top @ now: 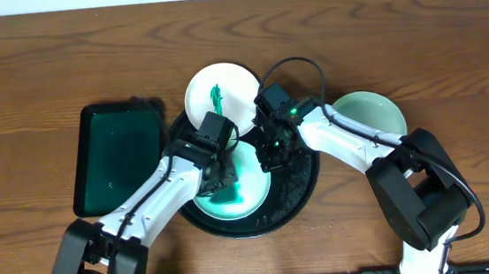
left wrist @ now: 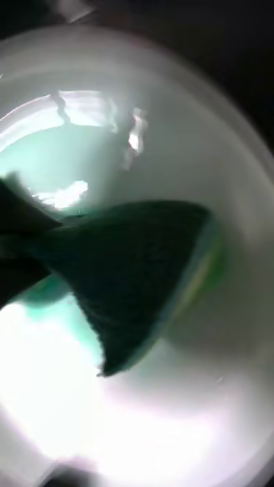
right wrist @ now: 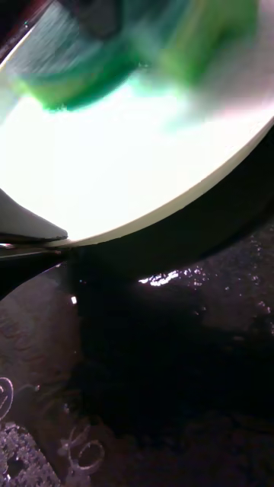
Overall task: Clean dirty plates on tray and stack at the side
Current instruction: 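Scrub the second pale green plate with the sponge while the right gripper holds it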
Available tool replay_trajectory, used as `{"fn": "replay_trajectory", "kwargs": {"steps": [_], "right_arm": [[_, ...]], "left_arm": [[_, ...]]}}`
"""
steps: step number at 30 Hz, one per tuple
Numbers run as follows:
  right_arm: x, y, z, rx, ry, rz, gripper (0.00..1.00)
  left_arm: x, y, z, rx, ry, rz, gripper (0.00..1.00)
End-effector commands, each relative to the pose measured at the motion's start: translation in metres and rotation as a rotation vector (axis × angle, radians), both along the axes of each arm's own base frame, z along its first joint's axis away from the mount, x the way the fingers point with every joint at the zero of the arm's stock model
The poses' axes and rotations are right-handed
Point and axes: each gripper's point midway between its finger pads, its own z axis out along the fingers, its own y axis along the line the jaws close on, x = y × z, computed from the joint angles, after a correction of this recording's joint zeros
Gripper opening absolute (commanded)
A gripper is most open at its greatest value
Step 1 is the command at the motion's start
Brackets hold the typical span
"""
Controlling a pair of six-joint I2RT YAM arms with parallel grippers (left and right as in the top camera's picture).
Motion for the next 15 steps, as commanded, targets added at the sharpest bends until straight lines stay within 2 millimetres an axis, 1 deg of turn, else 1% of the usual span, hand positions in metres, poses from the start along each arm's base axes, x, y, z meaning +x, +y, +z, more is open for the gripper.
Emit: {"fn": "replay_trajectory", "kwargs": {"steps": [1, 2, 3, 4, 5, 7, 8, 9, 11, 13, 14, 15], "right_arm": [[0.004, -0.004, -0.003, -0.024, -0.003, -0.010, 0.01], [0.004, -0.004, -0.003, -0.024, -0.003, -0.011, 0.01], [0.004, -0.005, -0.003, -0.024, -0.003, -0.012, 0.01], [0.005, -0.005, -0.003, -0.023, -0.004, -0.015, 0.01], [0.005, -0.005, -0.003, -0.020, -0.003, -0.016, 0.01], [0.006, -0.005, -0.002, -0.014, -0.003, -0.017, 0.01], [0.006, -0.005, -0.002, -0.012, 0.000, -0.017, 0.01], [0.006, -0.006, -0.002, -0.014, 0.002, -0.020, 0.01], [0.006, -0.007, -0.002, -0.015, 0.004, -0.023, 0.01], [0.006, -0.006, -0.002, -0.014, 0.003, -0.023, 0.01], [0.006, -0.006, -0.002, -0.014, 0.002, -0.023, 0.01], [0.006, -0.006, -0.002, -0.014, 0.002, -0.023, 0.01]], "left_arm": [[-0.022, 0.049, -0.013, 0.206, 0.062, 0.217, 0.07], [-0.034, 0.039, -0.015, 0.153, 0.125, 0.207, 0.07], [-0.044, 0.024, -0.015, 0.073, 0.188, 0.163, 0.07], [-0.047, 0.007, -0.014, -0.019, 0.216, 0.069, 0.07], [-0.046, -0.014, -0.011, -0.133, 0.211, -0.062, 0.07], [-0.039, -0.041, -0.004, -0.276, 0.164, -0.234, 0.07], [-0.032, -0.049, -0.001, -0.310, 0.122, -0.290, 0.07], [-0.027, -0.051, -0.001, -0.314, 0.093, -0.302, 0.07], [-0.013, -0.048, -0.002, -0.276, 0.033, -0.300, 0.07], [0.011, -0.026, -0.006, -0.118, -0.066, -0.262, 0.07], [0.016, -0.018, -0.007, -0.070, -0.085, -0.237, 0.07], [0.026, 0.003, -0.007, 0.044, -0.123, -0.155, 0.07]]}}
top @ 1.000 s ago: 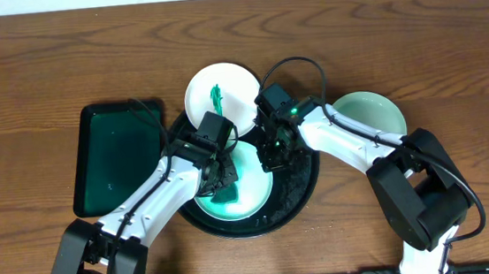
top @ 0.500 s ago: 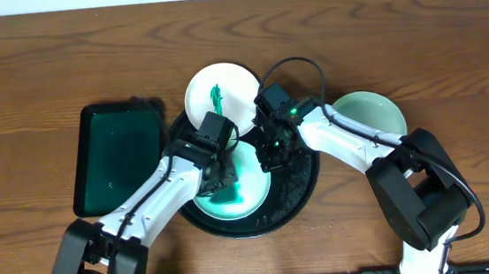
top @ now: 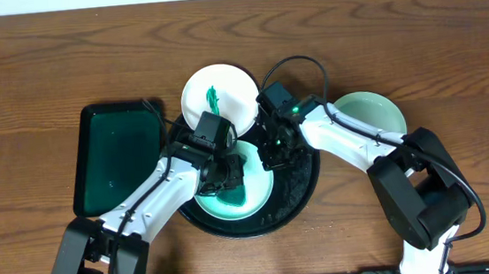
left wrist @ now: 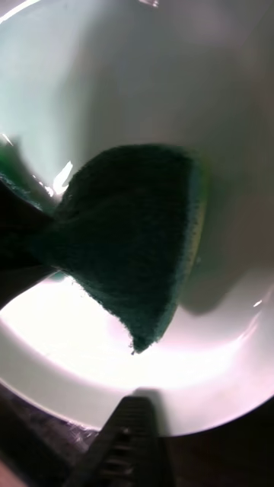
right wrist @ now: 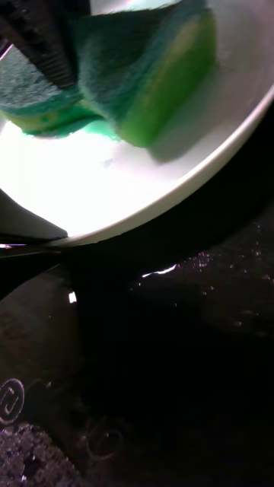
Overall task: Clean dirty plates on tray and stack at the side
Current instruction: 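Scrub the second pale green plate with the sponge while the right gripper holds it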
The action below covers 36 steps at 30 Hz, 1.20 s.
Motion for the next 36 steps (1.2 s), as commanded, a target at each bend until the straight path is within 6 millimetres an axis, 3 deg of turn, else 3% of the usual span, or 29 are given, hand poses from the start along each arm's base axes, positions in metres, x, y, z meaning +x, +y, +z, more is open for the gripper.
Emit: {"fn": "replay_trajectory", "kwargs": {"steps": [1, 2, 4, 7, 8, 10, 12, 15, 17, 20, 21, 22, 23, 25, 28, 29, 31, 34, 36], "right_arm": [[0.003, -0.003, -0.002, -0.011, 0.003, -0.010, 0.01], [0.003, -0.003, -0.002, -0.011, 0.003, -0.010, 0.01], [0.003, -0.003, -0.002, -0.012, 0.004, -0.010, 0.01], [0.003, -0.002, -0.002, -0.011, 0.002, -0.010, 0.01], [0.003, -0.002, -0.002, -0.010, 0.001, -0.010, 0.01], [0.003, -0.003, -0.002, -0.011, 0.002, -0.010, 0.01], [0.003, -0.003, -0.002, -0.011, 0.003, -0.010, 0.01], [0.003, -0.002, -0.002, -0.008, 0.004, -0.009, 0.01], [0.003, -0.002, -0.002, -0.009, 0.005, -0.009, 0.01], [0.003, -0.002, -0.002, -0.009, 0.004, -0.009, 0.01], [0.003, -0.002, -0.002, -0.008, 0.003, -0.009, 0.01], [0.003, -0.002, -0.002, -0.008, 0.004, -0.009, 0.01], [0.003, -0.002, -0.002, -0.009, 0.004, -0.009, 0.01], [0.003, -0.002, -0.002, -0.009, 0.005, -0.009, 0.01], [0.003, -0.002, -0.002, -0.008, 0.004, -0.009, 0.01], [0.003, -0.002, -0.002, -0.007, 0.002, -0.009, 0.01], [0.003, -0.002, -0.002, -0.008, 0.003, -0.008, 0.01], [0.002, -0.002, -0.002, -0.009, 0.003, -0.002, 0.01], [0.003, -0.002, -0.002, -0.008, 0.003, -0.002, 0.01]], "left_arm": [[0.028, 0.059, -0.007, 0.317, -0.139, 0.193, 0.07], [0.028, 0.075, -0.005, 0.386, -0.153, 0.276, 0.07], [0.019, 0.085, -0.006, 0.424, -0.121, 0.340, 0.07], [-0.005, 0.079, -0.012, 0.399, -0.009, 0.305, 0.07], [-0.011, 0.072, -0.014, 0.367, 0.029, 0.282, 0.07], [-0.034, 0.025, -0.013, 0.124, 0.157, 0.078, 0.07], [-0.049, -0.007, -0.004, -0.066, 0.209, -0.075, 0.07], [-0.034, -0.023, 0.002, -0.143, 0.139, -0.114, 0.07], [-0.009, -0.031, 0.006, -0.165, 0.024, -0.118, 0.07], [0.015, -0.006, 0.000, -0.022, -0.074, -0.059, 0.07], [0.024, 0.012, -0.003, 0.072, -0.111, -0.016, 0.07], [0.034, 0.047, -0.005, 0.239, -0.147, 0.152, 0.07], [0.034, 0.066, -0.005, 0.319, -0.153, 0.257, 0.07], [0.025, 0.076, -0.007, 0.359, -0.117, 0.332, 0.07], [0.005, 0.071, -0.012, 0.333, -0.024, 0.331, 0.07], [-0.015, 0.047, -0.015, 0.209, 0.097, 0.292, 0.07], [-0.024, 0.025, -0.013, 0.097, 0.157, 0.225, 0.08], [-0.020, 0.009, -0.008, 0.013, 0.139, 0.133, 0.07], [-0.010, 0.009, -0.004, 0.024, 0.101, 0.137, 0.07]]}}
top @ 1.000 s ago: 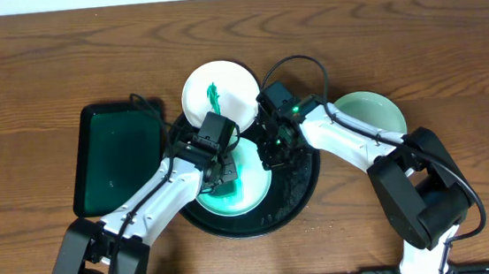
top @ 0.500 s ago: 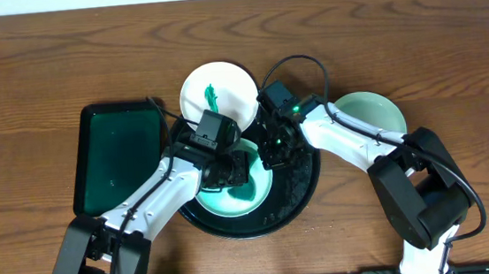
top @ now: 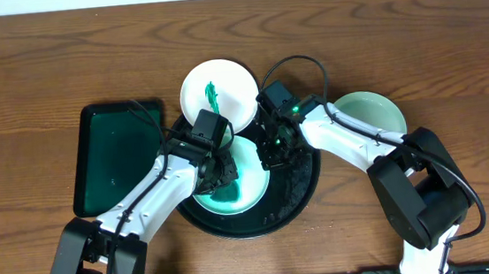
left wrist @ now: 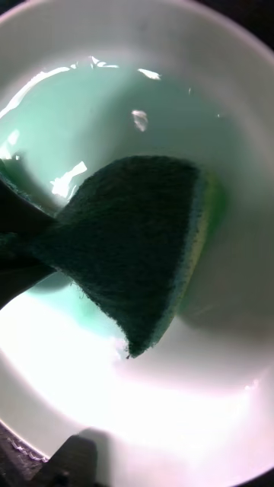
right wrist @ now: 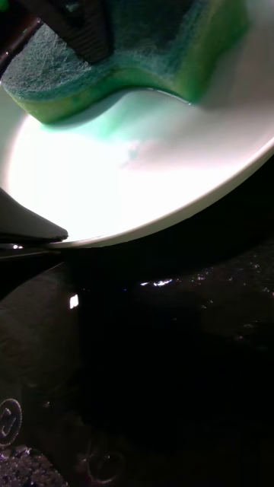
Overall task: Clean dirty plates on tray and stack at the side
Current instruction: 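Scrub the second pale green plate with the sponge while the right gripper holds it, then lift the sponge away and return the left gripper beside the water tray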
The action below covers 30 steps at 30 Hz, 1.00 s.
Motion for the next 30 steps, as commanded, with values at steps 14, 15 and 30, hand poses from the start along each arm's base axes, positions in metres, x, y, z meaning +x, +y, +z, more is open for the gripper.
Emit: {"fn": "replay_trajectory", "kwargs": {"steps": [14, 15, 30], "right_arm": [[0.003, -0.007, -0.002, -0.040, -0.010, 0.017, 0.01], [0.005, -0.007, 0.000, -0.046, -0.019, 0.018, 0.01], [0.002, 0.000, -0.007, -0.096, -0.043, 0.033, 0.23]], "left_arm": [[0.040, 0.121, 0.163, 0.425, -0.400, 0.204, 0.07], [0.037, 0.133, 0.165, 0.442, -0.391, 0.221, 0.07], [0.035, 0.164, 0.104, 0.365, -0.111, 0.326, 0.07]]}}
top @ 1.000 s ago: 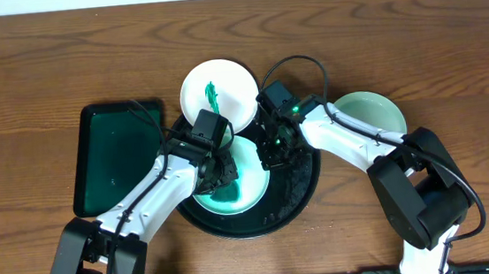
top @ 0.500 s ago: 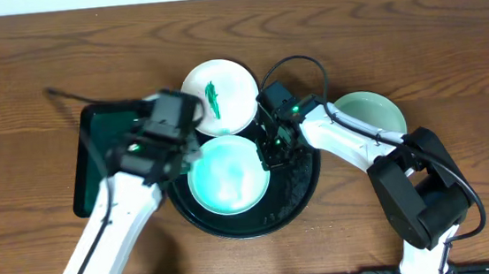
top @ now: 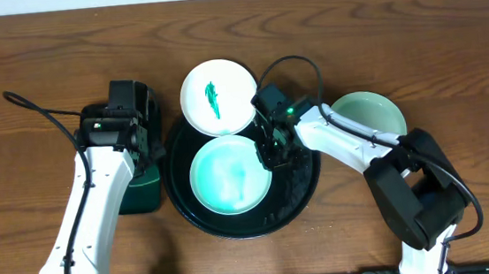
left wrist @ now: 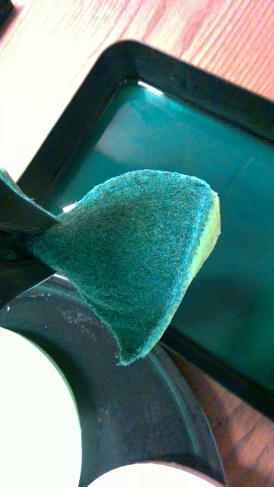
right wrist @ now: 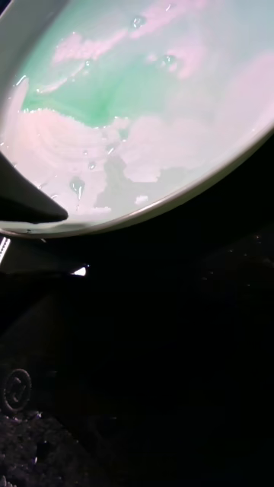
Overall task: Clean dirty plates on tray and stack at the side
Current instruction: 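Lift the sponge away and return the left gripper beside the water tray, then carry the second plate with the right gripper and stack it on the first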
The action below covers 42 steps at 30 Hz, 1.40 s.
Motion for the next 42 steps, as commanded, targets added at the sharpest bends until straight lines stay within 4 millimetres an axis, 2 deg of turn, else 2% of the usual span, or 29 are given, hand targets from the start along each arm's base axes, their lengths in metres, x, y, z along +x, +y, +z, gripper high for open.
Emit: {"fn": "replay_trajectory", "kwargs": {"steps": [1, 3, 4, 5, 6, 7, 10, 12, 13, 16, 17, 19, 21, 22, 23, 25, 28, 29, 31, 35, 37, 39, 40, 41, 42], "right_arm": [[0.000, 0.006, -0.003, -0.005, -0.002, 0.012, 0.27], [-0.001, 0.006, -0.003, -0.002, -0.002, 0.024, 0.40], [-0.001, 0.007, -0.002, 0.005, 0.000, 0.036, 0.40], [-0.002, 0.008, -0.002, 0.008, 0.002, 0.037, 0.36], [-0.002, 0.008, -0.002, 0.009, 0.001, 0.038, 0.15], [0.000, 0.009, 0.001, 0.013, 0.000, 0.040, 0.01], [0.006, 0.007, 0.020, -0.017, -0.030, 0.047, 0.01], [0.017, -0.010, 0.035, -0.105, -0.107, 0.038, 0.01], [0.026, -0.031, 0.050, -0.212, -0.179, 0.023, 0.01], [0.030, -0.060, 0.077, -0.375, -0.291, 0.019, 0.01], [0.030, -0.072, 0.097, -0.450, -0.365, 0.007, 0.01], [0.029, -0.082, 0.130, -0.531, -0.498, -0.011, 0.01], [0.031, -0.086, 0.170, -0.607, -0.683, -0.028, 0.01], [0.028, -0.085, 0.200, -0.659, -0.823, -0.025, 0.01], [0.025, -0.082, 0.221, -0.701, -0.923, -0.022, 0.01], [0.018, -0.074, 0.252, -0.811, -1.092, 0.032, 0.01], [0.010, -0.066, 0.283, -0.963, -1.247, 0.105, 0.01], [0.004, -0.064, 0.301, -1.027, -1.337, 0.092, 0.01], [-0.004, -0.058, 0.314, -1.052, -1.404, 0.088, 0.01], [-0.012, -0.051, 0.321, -1.057, -1.453, 0.087, 0.01], [-0.010, -0.048, 0.312, -1.001, -1.420, 0.083, 0.01], [-0.006, -0.038, 0.266, -0.821, -1.217, 0.158, 0.01], [-0.003, -0.032, 0.229, -0.636, -1.028, 0.124, 0.01], [-0.006, -0.023, 0.206, -0.509, -0.891, 0.134, 0.01], [-0.007, -0.009, 0.181, -0.309, -0.699, 0.123, 0.01]], "left_arm": [[0.003, -0.001, 0.002, -0.010, -0.007, -0.003, 0.07], [0.005, -0.001, 0.002, -0.012, -0.016, -0.002, 0.07], [0.005, -0.001, 0.002, -0.012, -0.016, -0.002, 0.07], [0.005, -0.001, 0.002, -0.012, -0.016, -0.002, 0.07], [0.005, -0.001, 0.002, -0.012, -0.015, -0.003, 0.07], [0.005, -0.001, 0.002, -0.012, -0.015, -0.003, 0.07], [0.005, -0.001, 0.002, -0.012, -0.017, -0.003, 0.07], [0.007, -0.001, 0.002, -0.012, -0.023, -0.003, 0.07], [0.006, -0.001, 0.002, -0.012, -0.022, -0.004, 0.07], [0.006, -0.001, 0.002, -0.012, -0.020, -0.003, 0.07], [0.007, -0.001, 0.002, -0.012, -0.024, -0.003, 0.07], [0.008, -0.001, 0.003, -0.012, -0.027, -0.004, 0.07], [0.010, -0.001, 0.003, -0.013, -0.037, -0.004, 0.07], [0.012, -0.001, 0.004, -0.013, -0.046, -0.003, 0.07], [0.013, -0.001, 0.004, -0.014, -0.050, -0.003, 0.07], [0.014, -0.001, 0.004, -0.013, -0.053, -0.003, 0.07], [0.015, -0.001, 0.005, -0.014, -0.058, -0.003, 0.07], [0.014, -0.001, 0.004, -0.014, -0.056, -0.004, 0.07], [0.015, -0.001, 0.005, -0.014, -0.057, -0.004, 0.07], [0.014, -0.001, 0.004, -0.014, -0.054, -0.004, 0.07], [0.011, -0.001, 0.003, -0.013, -0.041, -0.004, 0.07], [0.010, -0.001, 0.003, -0.013, -0.037, -0.003, 0.07], [0.010, -0.001, 0.003, -0.013, -0.038, -0.003, 0.07], [0.009, -0.001, 0.003, -0.013, -0.034, -0.003, 0.07], [0.006, -0.001, 0.002, -0.012, -0.021, -0.004, 0.07]]}}
